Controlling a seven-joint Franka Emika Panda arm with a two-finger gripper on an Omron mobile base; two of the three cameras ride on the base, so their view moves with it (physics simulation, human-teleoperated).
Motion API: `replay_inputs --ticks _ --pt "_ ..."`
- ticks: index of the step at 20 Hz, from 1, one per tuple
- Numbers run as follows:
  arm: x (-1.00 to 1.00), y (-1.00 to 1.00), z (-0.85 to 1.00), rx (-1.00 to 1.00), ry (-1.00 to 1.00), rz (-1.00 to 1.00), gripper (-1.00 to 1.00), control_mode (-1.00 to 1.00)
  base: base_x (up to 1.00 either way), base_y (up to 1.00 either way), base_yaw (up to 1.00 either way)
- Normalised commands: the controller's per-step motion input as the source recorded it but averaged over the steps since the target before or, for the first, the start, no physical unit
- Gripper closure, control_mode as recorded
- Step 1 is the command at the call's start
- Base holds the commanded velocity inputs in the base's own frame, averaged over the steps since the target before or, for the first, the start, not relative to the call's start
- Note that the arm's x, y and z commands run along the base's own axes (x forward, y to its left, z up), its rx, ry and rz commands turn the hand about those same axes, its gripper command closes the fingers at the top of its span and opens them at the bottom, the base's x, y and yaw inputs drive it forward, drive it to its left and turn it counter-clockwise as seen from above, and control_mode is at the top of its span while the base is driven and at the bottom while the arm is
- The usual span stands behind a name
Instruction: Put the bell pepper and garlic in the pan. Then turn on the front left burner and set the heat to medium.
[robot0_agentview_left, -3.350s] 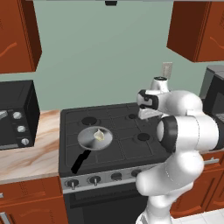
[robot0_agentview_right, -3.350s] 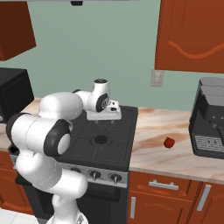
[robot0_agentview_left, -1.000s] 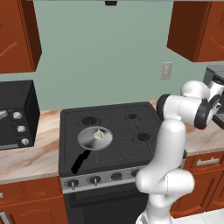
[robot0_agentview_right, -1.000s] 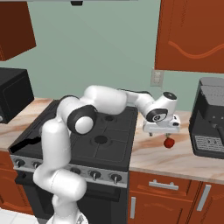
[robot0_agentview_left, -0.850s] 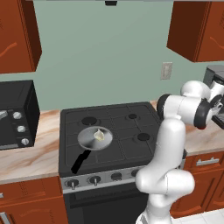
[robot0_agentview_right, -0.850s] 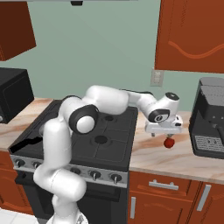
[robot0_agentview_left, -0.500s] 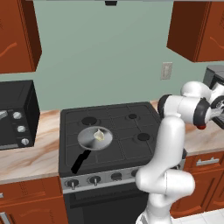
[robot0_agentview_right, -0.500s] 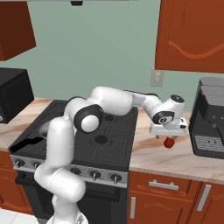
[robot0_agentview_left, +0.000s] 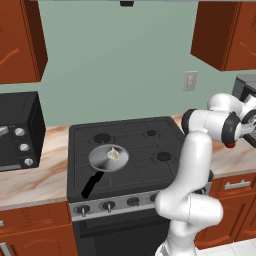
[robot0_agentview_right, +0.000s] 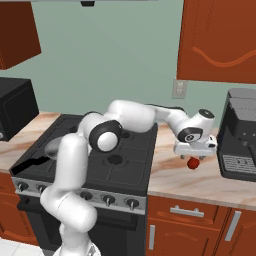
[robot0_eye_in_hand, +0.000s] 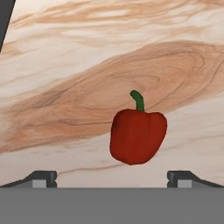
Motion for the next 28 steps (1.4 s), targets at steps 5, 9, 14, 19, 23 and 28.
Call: replay_inputs --ticks 5,9,14,19,23,28 --pt "0.27 0.00 -0.01 0.00 0.00 0.00 -1.00 -1.00 0.00 0.00 0.00" --pt "0.25 0.00 -0.06 0.00 0.00 0.00 -1.00 -1.00 0.00 0.00 0.00" --pt "-0.01 -0.16 -0.06 0.00 0.00 0.00 -1.00 -1.00 0.00 0.00 0.00" --pt "-0.01 -0.21 -0.10 0.00 0.00 0.00 -1.00 -1.00 0.00 0.00 0.00" --pt "0.00 -0.02 -0.09 0.00 0.00 0.01 -1.00 -1.00 0.00 0.00 0.00" --pt "0.00 0.00 -0.24 0.00 0.00 0.04 -1.00 -1.00 0.00 0.00 0.00"
